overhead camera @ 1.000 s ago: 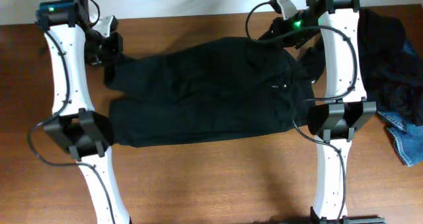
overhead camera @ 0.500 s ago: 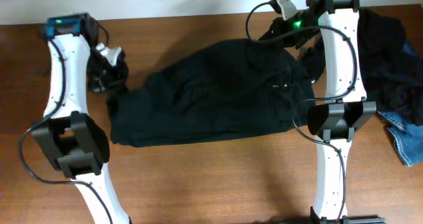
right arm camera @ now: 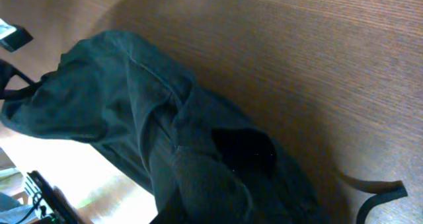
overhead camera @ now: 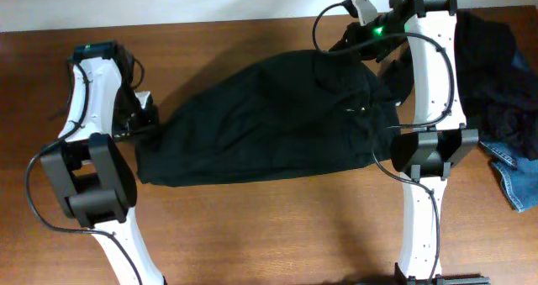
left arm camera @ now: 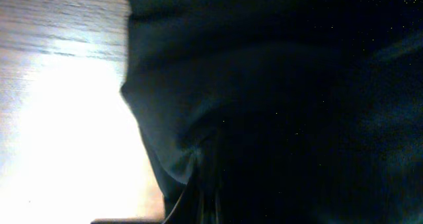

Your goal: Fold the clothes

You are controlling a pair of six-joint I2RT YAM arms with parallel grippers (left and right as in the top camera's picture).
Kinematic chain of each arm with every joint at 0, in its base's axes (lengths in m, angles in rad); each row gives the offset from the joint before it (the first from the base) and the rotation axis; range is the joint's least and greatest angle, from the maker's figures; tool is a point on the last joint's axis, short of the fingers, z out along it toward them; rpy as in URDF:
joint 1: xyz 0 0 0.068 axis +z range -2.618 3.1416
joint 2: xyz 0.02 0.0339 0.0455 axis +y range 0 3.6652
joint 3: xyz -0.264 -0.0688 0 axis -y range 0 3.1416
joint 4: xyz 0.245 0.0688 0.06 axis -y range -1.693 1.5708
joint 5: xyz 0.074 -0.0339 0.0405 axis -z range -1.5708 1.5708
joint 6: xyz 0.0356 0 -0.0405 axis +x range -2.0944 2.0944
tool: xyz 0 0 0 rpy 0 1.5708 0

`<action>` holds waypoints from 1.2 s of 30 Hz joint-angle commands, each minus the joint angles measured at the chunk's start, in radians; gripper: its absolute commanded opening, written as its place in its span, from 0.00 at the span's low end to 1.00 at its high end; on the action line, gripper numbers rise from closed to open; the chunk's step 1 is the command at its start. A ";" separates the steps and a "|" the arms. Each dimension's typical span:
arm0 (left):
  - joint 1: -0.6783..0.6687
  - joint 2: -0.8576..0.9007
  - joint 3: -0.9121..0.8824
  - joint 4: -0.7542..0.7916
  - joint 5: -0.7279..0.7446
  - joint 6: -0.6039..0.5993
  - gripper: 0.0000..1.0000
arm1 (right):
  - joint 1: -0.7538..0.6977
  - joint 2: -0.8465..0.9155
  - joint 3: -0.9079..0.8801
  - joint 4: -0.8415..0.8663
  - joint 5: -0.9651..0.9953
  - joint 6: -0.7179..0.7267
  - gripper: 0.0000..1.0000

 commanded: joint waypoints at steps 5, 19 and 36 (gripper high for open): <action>0.061 -0.014 -0.081 0.182 -0.074 -0.027 0.01 | 0.004 -0.049 0.002 -0.006 0.008 -0.014 0.04; -0.050 -0.158 -0.081 0.492 -0.106 0.059 0.00 | 0.005 -0.050 0.002 -0.006 0.008 -0.189 0.04; -0.041 -0.161 -0.082 0.509 -0.118 0.043 0.99 | 0.005 -0.050 0.002 -0.006 0.007 -0.601 0.04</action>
